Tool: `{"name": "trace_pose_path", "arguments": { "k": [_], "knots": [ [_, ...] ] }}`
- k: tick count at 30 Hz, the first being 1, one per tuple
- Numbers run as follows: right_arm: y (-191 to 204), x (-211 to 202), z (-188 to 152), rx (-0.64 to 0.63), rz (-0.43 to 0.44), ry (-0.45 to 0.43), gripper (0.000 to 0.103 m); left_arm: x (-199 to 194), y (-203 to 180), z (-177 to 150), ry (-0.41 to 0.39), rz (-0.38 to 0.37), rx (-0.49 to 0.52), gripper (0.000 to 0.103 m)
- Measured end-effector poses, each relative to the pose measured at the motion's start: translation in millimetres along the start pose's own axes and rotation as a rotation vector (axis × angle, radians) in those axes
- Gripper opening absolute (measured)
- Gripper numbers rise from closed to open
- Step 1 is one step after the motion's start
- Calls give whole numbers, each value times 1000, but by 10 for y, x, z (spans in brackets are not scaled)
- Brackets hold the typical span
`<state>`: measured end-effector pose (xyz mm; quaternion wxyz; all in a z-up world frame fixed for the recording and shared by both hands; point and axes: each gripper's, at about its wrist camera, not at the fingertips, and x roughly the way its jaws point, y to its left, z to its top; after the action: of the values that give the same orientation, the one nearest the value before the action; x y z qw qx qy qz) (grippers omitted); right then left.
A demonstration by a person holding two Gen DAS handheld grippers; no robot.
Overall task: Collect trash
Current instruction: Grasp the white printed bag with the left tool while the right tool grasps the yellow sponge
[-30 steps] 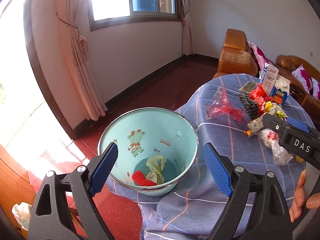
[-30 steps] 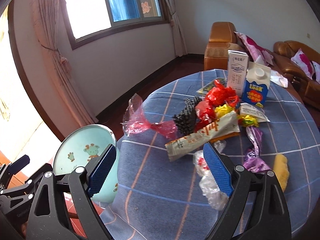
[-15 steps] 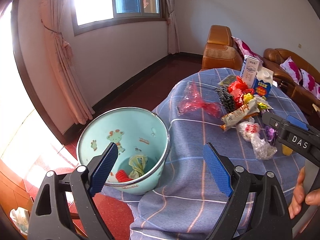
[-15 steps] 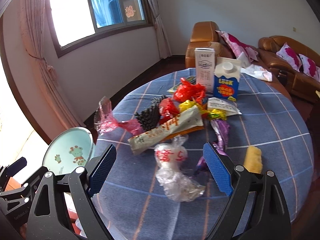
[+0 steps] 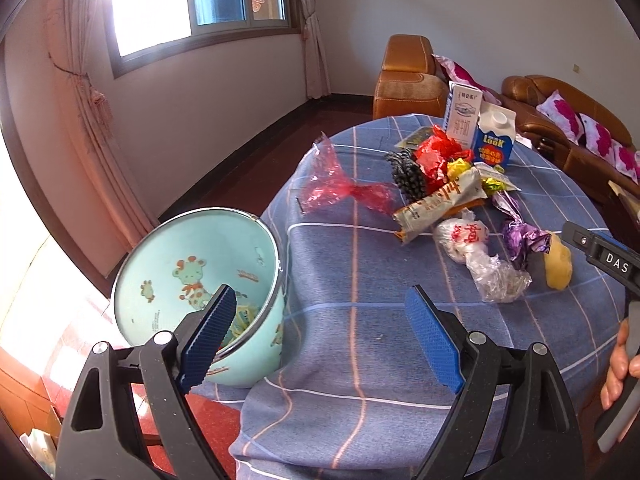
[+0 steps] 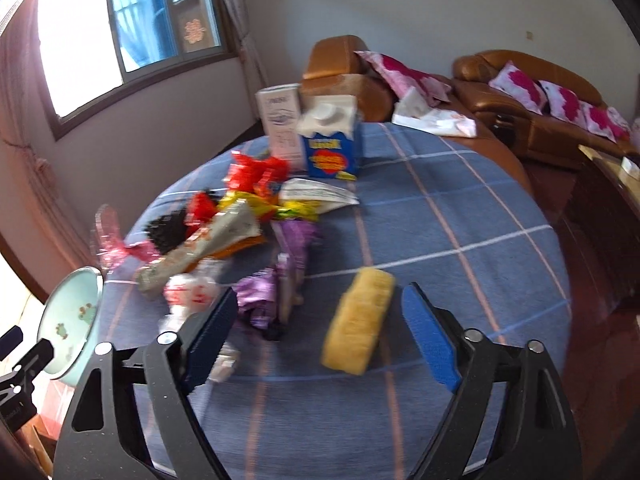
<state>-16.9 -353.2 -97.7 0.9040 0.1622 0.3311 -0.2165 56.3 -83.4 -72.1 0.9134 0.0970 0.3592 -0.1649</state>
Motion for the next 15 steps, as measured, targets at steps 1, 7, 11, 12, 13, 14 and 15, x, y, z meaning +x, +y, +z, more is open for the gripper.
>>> {"name": "trace_pose_path", "arguments": {
  "k": [1,7,11,12,13,14,15],
  "knots": [
    [-61,27,-4,11,-9,9,72,31,-31,6,5,-3,3,84],
    [-244,180,-31,47,-26,50,71,194,-202,44,32,-22,16,83],
    [-154,336,-22,17,-27,83,71,248,-324,91,33,-33,36,83],
    [-149,385,-25,15,-32,93,70,260,-358,105,33,-35,41,83],
    [-150,439,-36,18,-30,110,66,272,-392,117,33,-38,46,83],
    [-153,483,-47,22,-23,127,60,286,-422,127,33,-39,51,83],
    [-161,525,-57,25,-11,144,57,300,-446,137,34,-39,54,83]
  ]
}}
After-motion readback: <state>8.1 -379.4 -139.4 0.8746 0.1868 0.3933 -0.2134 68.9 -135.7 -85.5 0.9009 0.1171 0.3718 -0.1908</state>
